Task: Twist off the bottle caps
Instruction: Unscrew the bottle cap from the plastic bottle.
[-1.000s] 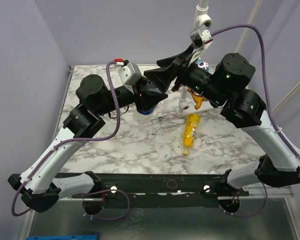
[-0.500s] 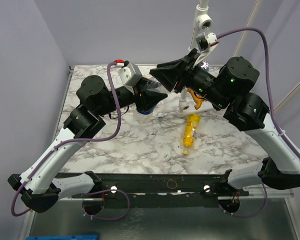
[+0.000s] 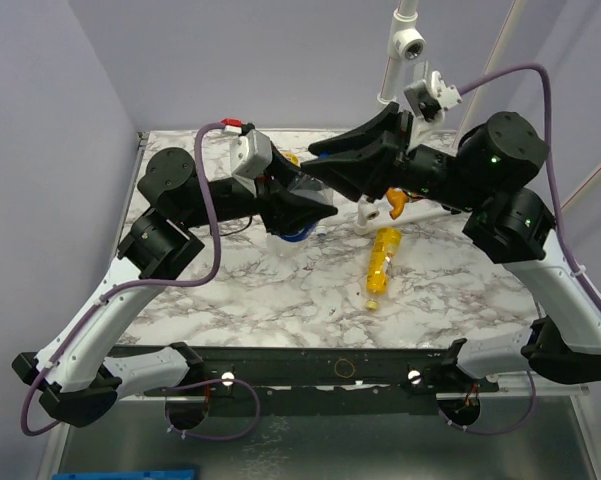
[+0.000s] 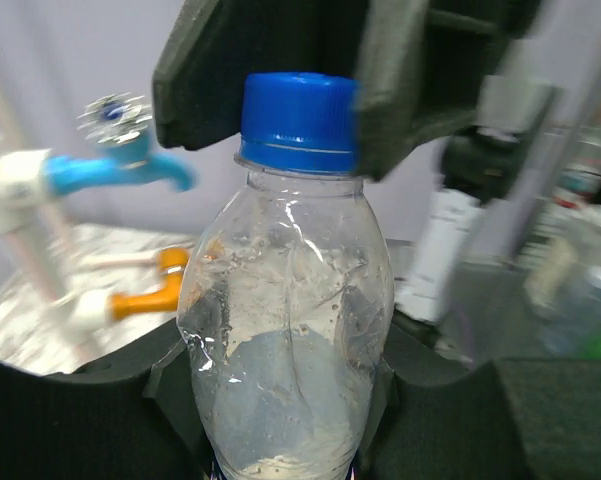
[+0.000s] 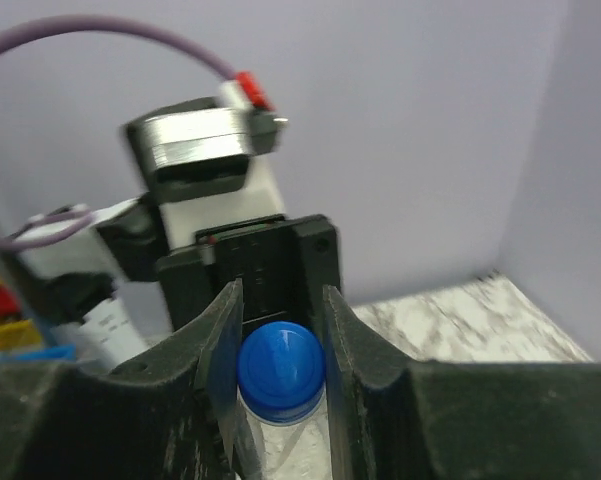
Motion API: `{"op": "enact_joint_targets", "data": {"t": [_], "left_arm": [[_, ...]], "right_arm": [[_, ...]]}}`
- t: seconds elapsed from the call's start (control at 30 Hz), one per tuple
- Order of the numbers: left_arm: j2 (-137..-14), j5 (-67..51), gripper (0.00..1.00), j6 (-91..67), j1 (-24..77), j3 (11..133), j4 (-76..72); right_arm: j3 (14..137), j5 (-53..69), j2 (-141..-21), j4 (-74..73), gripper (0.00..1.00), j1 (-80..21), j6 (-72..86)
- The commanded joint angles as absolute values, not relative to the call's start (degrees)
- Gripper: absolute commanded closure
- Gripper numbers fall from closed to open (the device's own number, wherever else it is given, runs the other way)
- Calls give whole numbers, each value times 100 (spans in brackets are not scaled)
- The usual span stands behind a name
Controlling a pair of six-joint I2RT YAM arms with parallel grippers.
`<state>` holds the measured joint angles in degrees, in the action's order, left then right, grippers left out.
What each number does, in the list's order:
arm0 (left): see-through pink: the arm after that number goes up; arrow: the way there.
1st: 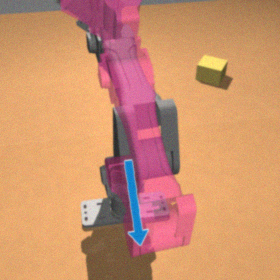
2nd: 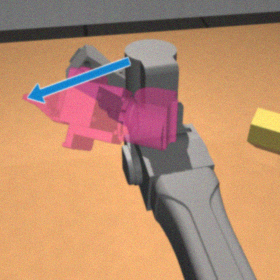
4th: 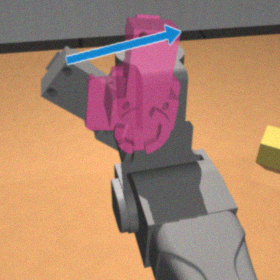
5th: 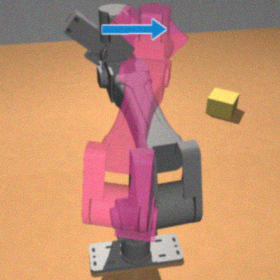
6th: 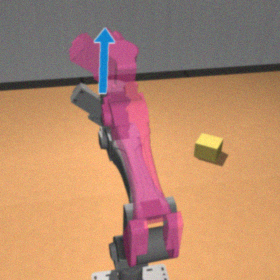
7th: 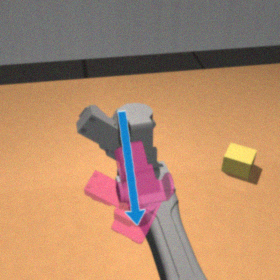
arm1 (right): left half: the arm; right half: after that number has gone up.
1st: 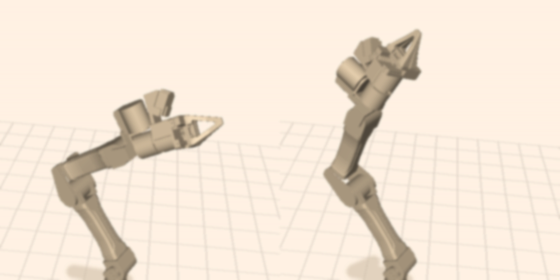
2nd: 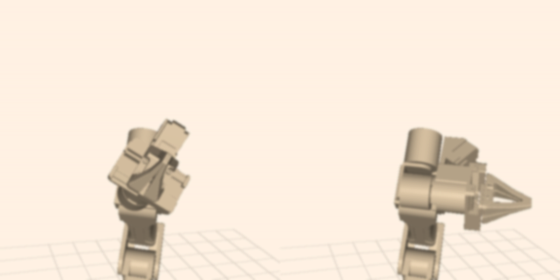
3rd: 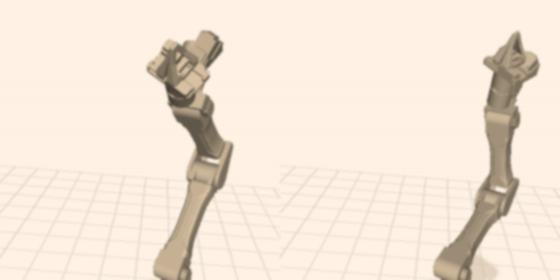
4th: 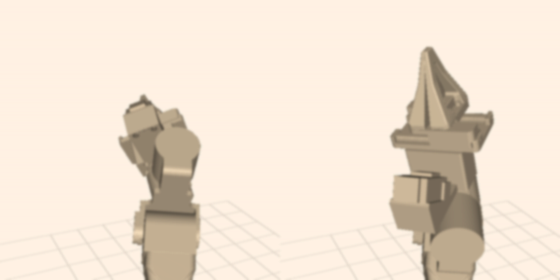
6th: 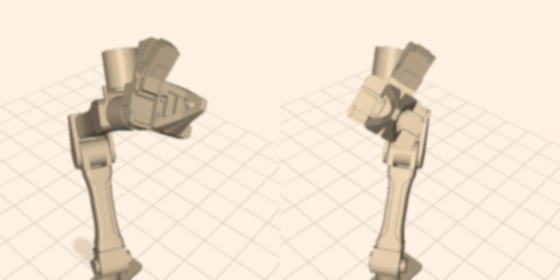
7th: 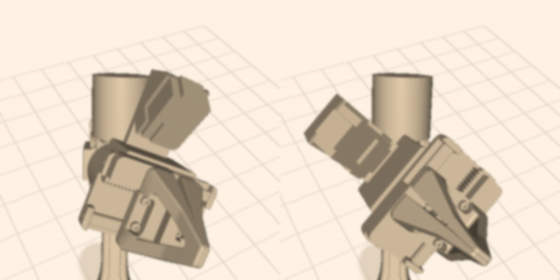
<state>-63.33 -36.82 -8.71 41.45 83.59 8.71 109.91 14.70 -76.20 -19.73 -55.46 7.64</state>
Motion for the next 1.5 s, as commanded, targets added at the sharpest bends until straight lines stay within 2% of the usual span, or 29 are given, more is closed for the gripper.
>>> {"op": "enact_joint_targets", "data": {"t": [0.0,0.1,0.2,0.3,0.37,0.4,0.43,0.47,0.57,0.63,0.67,0.73,0.9,1.17,1.3,1.47], "left_arm": [[-6528,-6233,100,-2041,4175,8813,566],[-6600,-6845,100,-2389,4201,8935,476],[-6607,-7027,100,-2297,4201,8943,470],[-6602,-6996,100,-2208,4204,8896,450],[-6562,-6707,100,-1969,4200,8810,535],[-6537,-6455,100,-1793,4198,8769,647],[-6515,-6079,100,-1577,4192,8713,773],[-6471,-5629,100,-1395,4193,8644,864],[-6345,-4415,100,-783,4199,8345,1086],[-6270,-3681,100,-456,4193,8159,1099],[-6250,-3350,100,-351,4193,8097,1099],[-6241,-2874,100,-240,4192,8034,1099],[-6242,-2266,100,-176,4201,8011,1007],[-6176,-1971,100,-182,4200,7927,801],[-6197,-1946,100,-220,4196,7945,770],[-6213,-1959,100,-253,4199,7937,738]], "right_arm": [[11275,5628,-7669,-1959,99,-5722,344],[11433,6502,-7817,-1958,99,-5722,346],[11360,6664,-7835,-1926,99,-5724,314],[11469,6160,-7870,-2352,99,-5722,59],[11573,5140,-7862,-2524,99,-5722,61],[11568,4335,-7823,-2512,93,-5722,53],[11501,3571,-7765,-2402,72,-5726,113],[11420,2521,-7700,-2272,42,-5722,194],[11222,874,-7572,-2050,16,-5722,400],[11175,370,-7545,-2062,6,-5722,527],[11178,183,-7555,-2097,4,-5722,618],[11230,-220,-7625,-2230,4,-5722,779],[11110,-615,-7651,-2294,17,-5723,1052],[10831,-1061,-7583,-2364,32,-5728,1362],[10786,-1045,-7602,-2344,43,-5722,1473],[10699,-941,-7597,-2212,61,-5722,1545]]}}
